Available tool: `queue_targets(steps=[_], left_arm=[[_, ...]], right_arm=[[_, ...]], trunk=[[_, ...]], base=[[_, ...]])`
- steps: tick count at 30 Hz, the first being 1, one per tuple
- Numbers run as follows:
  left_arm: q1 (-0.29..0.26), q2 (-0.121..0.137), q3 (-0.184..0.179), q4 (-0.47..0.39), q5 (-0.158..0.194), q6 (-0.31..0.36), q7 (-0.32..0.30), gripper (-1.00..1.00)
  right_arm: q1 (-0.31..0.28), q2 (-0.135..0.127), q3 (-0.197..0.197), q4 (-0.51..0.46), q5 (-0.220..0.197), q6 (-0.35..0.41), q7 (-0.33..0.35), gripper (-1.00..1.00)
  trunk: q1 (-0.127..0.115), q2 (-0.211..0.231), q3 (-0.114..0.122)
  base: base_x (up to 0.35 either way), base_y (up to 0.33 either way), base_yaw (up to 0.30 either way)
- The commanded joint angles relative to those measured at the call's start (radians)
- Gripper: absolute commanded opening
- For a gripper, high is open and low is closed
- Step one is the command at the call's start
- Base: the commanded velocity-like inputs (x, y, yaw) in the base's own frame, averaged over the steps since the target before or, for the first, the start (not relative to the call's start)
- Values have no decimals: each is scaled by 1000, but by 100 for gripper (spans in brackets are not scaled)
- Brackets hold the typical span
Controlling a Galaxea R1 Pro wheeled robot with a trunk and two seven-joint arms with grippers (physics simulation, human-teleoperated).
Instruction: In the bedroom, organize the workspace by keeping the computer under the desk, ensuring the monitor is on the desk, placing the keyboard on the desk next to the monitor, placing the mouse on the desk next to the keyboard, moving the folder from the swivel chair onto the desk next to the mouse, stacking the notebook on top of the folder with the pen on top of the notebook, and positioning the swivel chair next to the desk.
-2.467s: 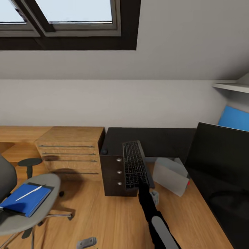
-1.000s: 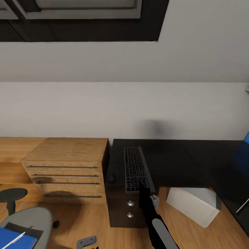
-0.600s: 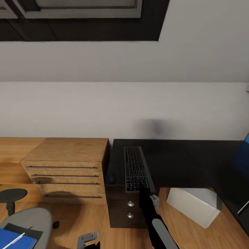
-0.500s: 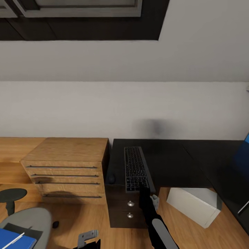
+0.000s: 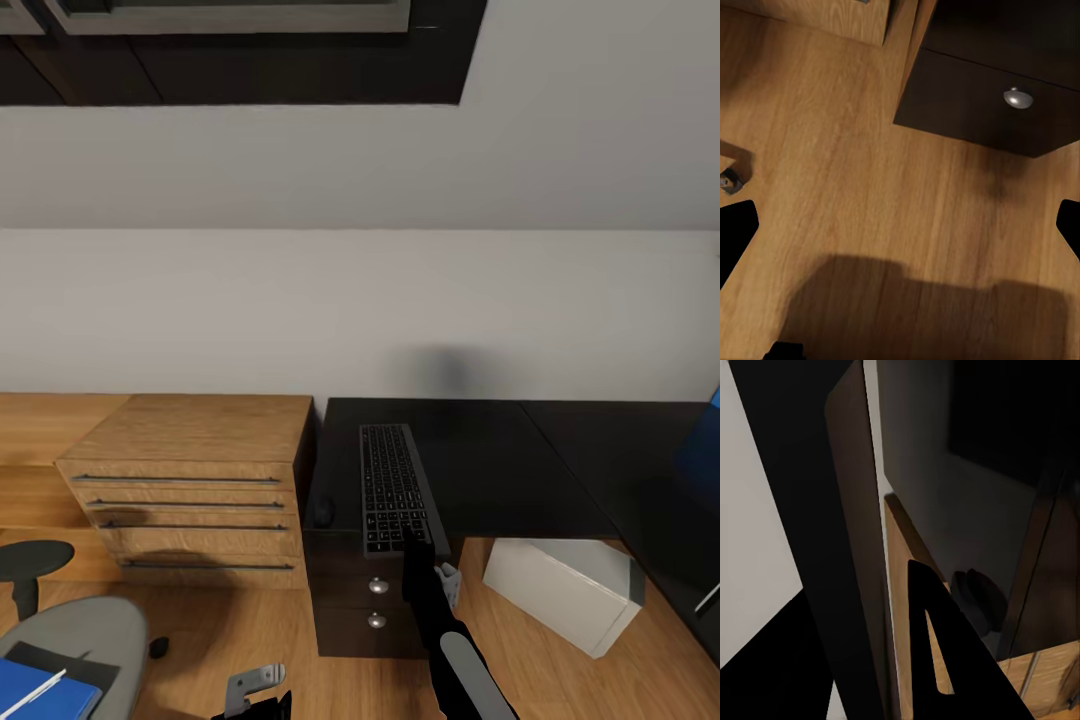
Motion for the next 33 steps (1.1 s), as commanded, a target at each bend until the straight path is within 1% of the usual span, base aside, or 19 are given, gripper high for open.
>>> queue_targets(steps=[1, 7, 25, 33], left_arm=[[-1, 1, -4, -2, 6, 2, 8, 100], [-1, 6, -4, -29, 8, 1, 8, 100], [-1, 6, -4, -31, 8, 2, 8, 100], [-1, 6, -4, -31, 9, 5, 8, 100]], right_arm=[[-1, 0, 2, 0, -10, -5, 5, -100], [-1, 0, 2, 0, -10, -5, 4, -100], [-1, 0, 0, 1, -10, -6, 4, -100], [-1, 0, 0, 6, -10, -5, 5, -100]], trunk=[[4, -8, -4], [27, -50, -23], [96, -176, -80], [96, -176, -80]], base=[[0, 0, 0], [0, 0, 0], [0, 0, 0], [0, 0, 0]])
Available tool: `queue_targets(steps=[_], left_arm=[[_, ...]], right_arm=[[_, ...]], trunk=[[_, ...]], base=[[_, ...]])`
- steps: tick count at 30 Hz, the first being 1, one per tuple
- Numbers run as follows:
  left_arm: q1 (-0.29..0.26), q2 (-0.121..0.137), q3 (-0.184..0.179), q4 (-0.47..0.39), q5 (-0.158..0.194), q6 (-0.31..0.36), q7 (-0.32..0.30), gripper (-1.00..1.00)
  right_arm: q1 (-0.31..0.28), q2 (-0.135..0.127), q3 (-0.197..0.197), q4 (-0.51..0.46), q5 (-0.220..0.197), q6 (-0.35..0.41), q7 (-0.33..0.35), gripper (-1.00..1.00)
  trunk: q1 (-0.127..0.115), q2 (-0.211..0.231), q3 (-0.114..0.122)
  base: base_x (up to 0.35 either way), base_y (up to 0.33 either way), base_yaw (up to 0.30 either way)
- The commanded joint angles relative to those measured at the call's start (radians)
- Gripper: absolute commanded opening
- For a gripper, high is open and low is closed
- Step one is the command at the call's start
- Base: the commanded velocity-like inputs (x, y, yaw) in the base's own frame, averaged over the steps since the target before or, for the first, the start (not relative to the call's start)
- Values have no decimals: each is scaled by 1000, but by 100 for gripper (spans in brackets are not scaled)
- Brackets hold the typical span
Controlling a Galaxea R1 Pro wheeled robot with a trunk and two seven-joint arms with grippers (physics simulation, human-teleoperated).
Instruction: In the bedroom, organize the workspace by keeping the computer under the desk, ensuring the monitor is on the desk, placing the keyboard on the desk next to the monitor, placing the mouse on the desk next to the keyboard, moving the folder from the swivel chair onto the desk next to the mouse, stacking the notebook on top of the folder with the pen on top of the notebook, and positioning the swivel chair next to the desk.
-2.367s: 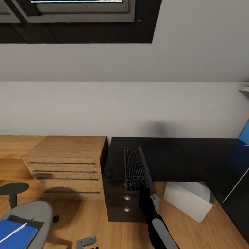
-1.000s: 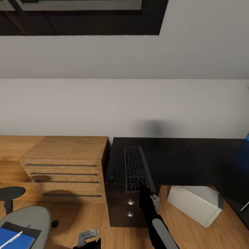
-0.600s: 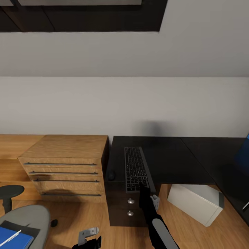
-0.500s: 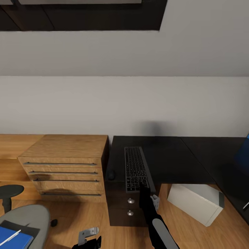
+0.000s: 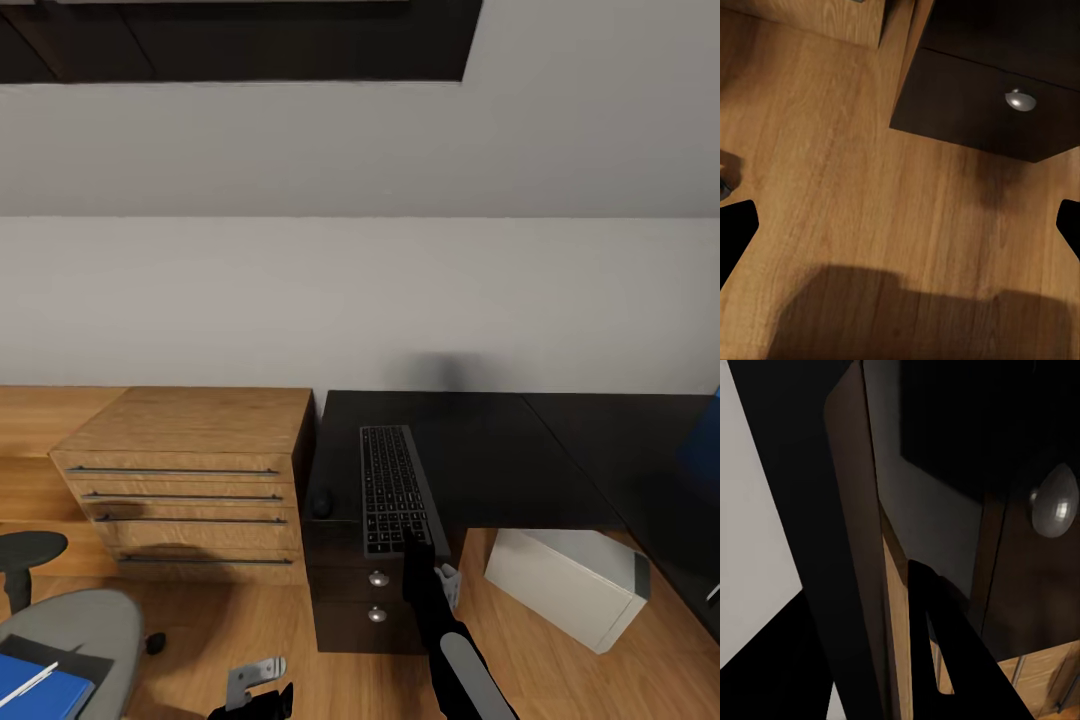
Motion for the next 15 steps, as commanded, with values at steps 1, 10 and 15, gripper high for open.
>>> queue_targets(steps=[1, 10, 15], left_arm=[[-1, 1, -3, -1, 7, 3, 8, 100], [-1, 1, -3, 6, 9, 1, 7, 100], [-1, 1, -3, 8, 9, 1, 7, 100]], right_arm=[[-1, 0, 2, 1, -10, -6, 5, -100], [-1, 0, 2, 1, -9, -5, 5, -100], [-1, 0, 2, 1, -10, -3, 4, -100]], trunk=[[0, -1, -1], [0, -1, -1], [0, -1, -1]], base=[[0, 0, 0], [0, 0, 0], [31, 0, 0]])
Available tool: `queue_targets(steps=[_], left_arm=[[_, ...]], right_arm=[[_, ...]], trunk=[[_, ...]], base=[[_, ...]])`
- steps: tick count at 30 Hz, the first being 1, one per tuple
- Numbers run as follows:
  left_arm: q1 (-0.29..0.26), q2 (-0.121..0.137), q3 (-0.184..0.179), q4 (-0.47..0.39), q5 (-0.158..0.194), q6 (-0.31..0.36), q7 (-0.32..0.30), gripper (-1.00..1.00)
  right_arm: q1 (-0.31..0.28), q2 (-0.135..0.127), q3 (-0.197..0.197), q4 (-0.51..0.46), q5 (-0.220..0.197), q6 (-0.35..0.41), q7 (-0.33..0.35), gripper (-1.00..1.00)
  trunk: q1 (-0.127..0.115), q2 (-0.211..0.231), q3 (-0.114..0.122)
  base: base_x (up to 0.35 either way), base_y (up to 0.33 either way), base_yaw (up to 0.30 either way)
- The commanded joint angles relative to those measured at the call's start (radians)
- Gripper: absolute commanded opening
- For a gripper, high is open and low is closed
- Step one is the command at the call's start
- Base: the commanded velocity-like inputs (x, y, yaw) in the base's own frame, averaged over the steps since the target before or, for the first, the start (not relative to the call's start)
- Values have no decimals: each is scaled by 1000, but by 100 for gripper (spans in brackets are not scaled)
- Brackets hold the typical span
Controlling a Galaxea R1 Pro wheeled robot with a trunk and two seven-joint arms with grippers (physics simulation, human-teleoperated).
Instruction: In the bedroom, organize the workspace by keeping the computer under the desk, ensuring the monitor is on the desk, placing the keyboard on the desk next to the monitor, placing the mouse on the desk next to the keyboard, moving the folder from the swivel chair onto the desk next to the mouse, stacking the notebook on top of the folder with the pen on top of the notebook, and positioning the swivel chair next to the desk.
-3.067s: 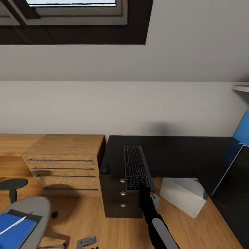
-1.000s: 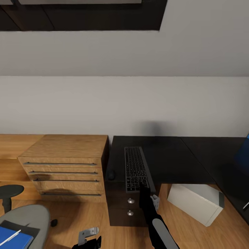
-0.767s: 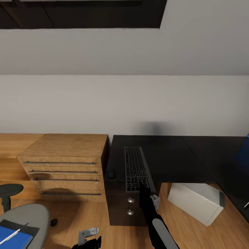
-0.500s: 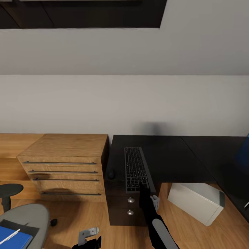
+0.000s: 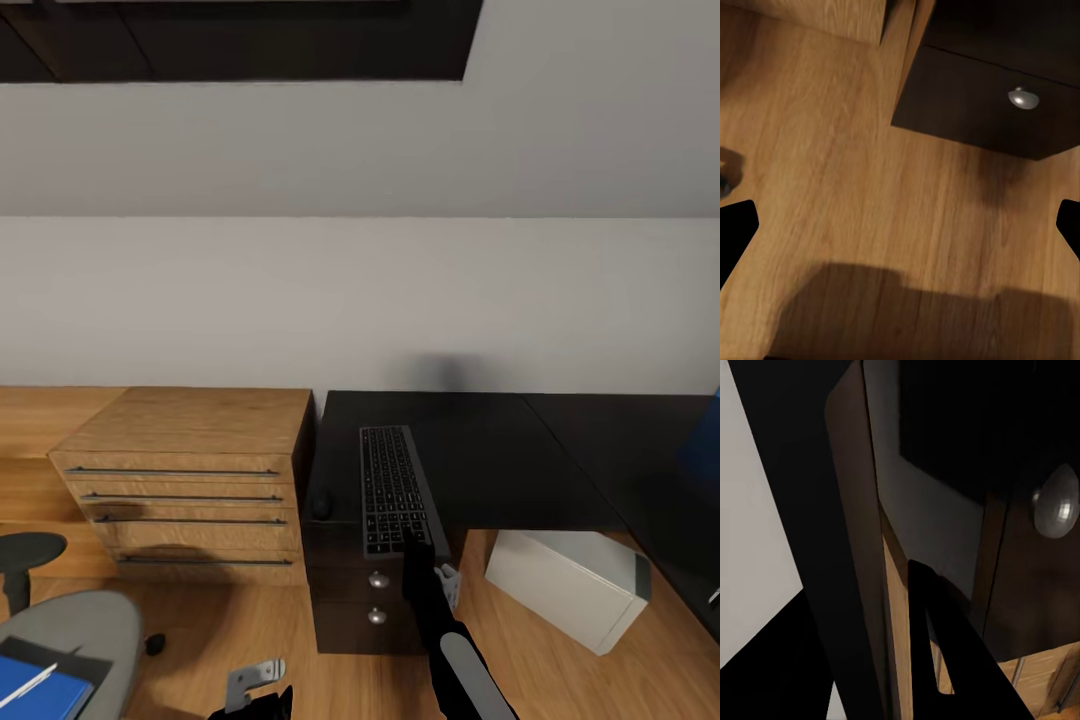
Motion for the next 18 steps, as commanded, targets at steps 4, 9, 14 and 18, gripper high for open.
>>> queue_targets(steps=[4, 9, 14, 18], left_arm=[[-1, 1, -4, 1, 7, 1, 8, 100], [-1, 1, -4, 20, 7, 1, 8, 100], [-1, 1, -3, 20, 6, 1, 8, 100], [-1, 1, -3, 20, 6, 2, 8, 100]], right_arm=[[0, 0, 2, 1, -12, -5, 6, -100], [0, 0, 2, 1, -11, -5, 5, -100], [0, 0, 2, 1, -11, -5, 5, -100], [0, 0, 1, 1, -11, -5, 3, -100]], trunk=[[0, -1, -1], [0, -1, -1], [0, -1, -1], [0, -1, -1]], base=[[205, 0, 0], [58, 0, 0], [135, 0, 0], [15, 0, 0]])
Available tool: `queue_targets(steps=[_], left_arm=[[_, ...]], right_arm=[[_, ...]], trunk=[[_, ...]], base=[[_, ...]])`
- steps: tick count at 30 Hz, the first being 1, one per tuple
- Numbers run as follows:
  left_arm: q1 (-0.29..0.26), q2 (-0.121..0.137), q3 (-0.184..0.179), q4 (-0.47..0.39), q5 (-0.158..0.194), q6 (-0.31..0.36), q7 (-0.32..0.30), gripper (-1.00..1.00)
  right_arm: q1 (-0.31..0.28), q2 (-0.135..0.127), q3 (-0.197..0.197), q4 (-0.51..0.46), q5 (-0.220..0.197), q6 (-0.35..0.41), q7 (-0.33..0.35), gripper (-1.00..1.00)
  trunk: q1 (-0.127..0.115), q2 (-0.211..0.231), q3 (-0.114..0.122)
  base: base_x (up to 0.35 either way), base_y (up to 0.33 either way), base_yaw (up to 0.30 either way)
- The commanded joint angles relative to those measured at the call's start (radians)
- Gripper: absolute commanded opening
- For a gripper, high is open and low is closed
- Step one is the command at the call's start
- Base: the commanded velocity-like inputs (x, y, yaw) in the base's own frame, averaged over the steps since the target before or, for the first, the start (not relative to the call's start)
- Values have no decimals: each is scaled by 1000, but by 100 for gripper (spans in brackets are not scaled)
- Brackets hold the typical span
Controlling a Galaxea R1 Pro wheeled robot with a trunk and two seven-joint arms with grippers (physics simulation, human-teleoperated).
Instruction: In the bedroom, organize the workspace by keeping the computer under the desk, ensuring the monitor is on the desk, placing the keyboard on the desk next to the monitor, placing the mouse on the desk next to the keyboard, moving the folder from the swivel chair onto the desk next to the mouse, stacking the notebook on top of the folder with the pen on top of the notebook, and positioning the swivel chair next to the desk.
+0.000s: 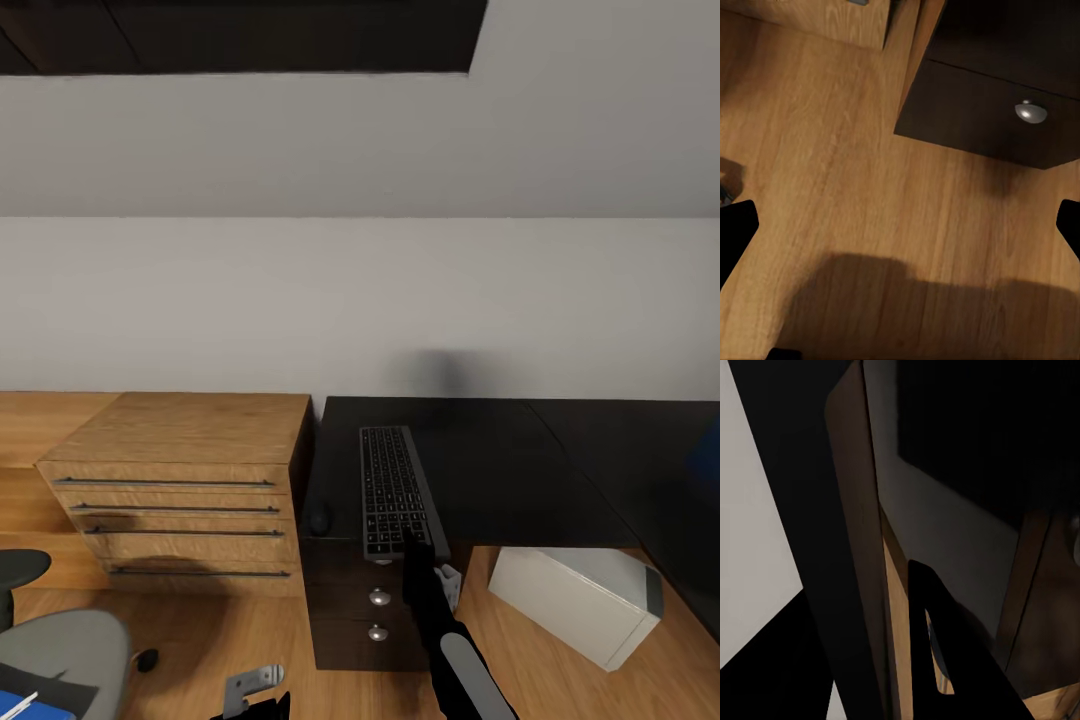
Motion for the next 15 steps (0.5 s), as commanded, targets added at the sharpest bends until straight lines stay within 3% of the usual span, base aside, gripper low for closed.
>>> queue_targets(steps=[1, 8, 9, 15], left_arm=[[-1, 1, -4, -2, 7, 2, 8, 100], [-1, 1, -4, -2, 6, 2, 8, 100], [-1, 1, -4, -2, 6, 2, 8, 100], [-1, 1, -4, -2, 5, 1, 7, 100]], right_arm=[[-1, 0, 3, 1, -10, -5, 4, -100], [-1, 0, 2, 1, -10, -5, 2, -100], [-1, 0, 3, 1, -10, -5, 2, 100], [0, 0, 3, 1, -10, -5, 3, 100]], trunk=[[0, -1, -1], [0, -1, -1], [0, -1, -1], [0, -1, -1]], base=[[4, 0, 0], [1, 0, 0], [0, 0, 0], [0, 0, 0]])
